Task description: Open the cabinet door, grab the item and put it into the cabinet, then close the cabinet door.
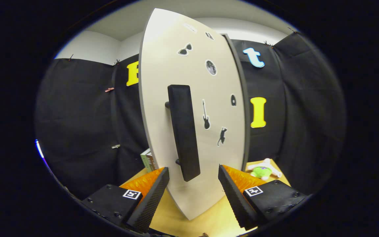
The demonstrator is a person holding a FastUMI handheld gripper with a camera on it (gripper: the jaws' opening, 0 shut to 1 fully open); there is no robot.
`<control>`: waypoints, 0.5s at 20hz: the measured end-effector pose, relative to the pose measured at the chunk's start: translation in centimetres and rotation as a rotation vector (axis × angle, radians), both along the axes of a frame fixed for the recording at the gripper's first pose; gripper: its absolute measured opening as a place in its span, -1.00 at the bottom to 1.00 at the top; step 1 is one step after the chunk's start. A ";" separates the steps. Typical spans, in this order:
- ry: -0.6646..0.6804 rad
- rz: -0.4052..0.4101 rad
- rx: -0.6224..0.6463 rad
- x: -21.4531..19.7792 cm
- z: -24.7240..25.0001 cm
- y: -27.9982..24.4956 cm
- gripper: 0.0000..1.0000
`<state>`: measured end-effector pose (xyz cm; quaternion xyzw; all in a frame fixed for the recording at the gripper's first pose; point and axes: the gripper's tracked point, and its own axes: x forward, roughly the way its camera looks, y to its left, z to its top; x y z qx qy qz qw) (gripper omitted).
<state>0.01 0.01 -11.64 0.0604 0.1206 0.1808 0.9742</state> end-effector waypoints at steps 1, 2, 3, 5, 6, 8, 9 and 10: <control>0.001 0.024 0.008 0.2 0.1 1.0 0.96; -0.001 0.035 0.004 0.6 0.1 1.3 0.96; -0.008 0.040 -0.005 0.9 0.3 1.6 0.96; -0.014 0.047 -0.020 1.2 0.4 2.3 0.96; -0.023 0.055 -0.021 1.2 0.8 2.7 0.96; -0.056 0.058 -0.037 1.6 2.0 2.9 0.96; -0.075 0.035 -0.062 2.1 2.6 2.4 0.95; -0.091 0.004 -0.090 2.7 2.9 1.7 0.95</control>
